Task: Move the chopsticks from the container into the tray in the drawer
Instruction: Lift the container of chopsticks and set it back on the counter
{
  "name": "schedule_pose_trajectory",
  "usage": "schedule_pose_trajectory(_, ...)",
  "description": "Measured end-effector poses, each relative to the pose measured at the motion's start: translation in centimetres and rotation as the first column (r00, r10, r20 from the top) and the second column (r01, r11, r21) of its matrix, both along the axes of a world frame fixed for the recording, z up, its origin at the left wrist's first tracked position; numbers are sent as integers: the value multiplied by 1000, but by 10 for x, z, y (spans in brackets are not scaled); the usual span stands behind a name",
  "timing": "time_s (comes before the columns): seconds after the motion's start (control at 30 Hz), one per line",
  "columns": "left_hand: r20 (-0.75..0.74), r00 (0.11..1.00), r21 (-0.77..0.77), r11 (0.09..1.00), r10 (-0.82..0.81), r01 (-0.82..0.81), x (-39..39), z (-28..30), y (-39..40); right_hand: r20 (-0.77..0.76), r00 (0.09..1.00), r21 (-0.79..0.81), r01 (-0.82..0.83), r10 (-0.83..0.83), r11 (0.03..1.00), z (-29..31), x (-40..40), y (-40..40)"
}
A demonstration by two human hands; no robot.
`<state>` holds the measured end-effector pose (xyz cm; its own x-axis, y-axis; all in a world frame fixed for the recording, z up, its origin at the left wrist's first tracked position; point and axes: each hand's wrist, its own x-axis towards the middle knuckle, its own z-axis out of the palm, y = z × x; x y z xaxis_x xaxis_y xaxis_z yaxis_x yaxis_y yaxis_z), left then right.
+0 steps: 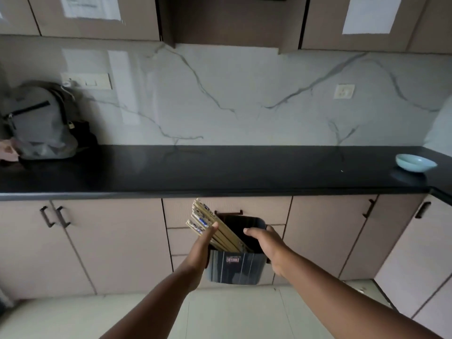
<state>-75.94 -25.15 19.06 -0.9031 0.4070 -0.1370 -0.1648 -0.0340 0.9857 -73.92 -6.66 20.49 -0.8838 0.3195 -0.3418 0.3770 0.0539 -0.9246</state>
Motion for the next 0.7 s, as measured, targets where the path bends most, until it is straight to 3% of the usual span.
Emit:
schedule_pose_trajectory(0.43, -28, 997, 30, 997, -71, 72, -187, 30, 11, -43, 994, -20, 103, -104, 994, 34, -165, 4)
schedule_pose_trajectory(0.7, -36, 999, -8, 1000, 12, -13, -271, 15, 46, -49, 998, -11, 45, -45, 999, 24, -270, 37)
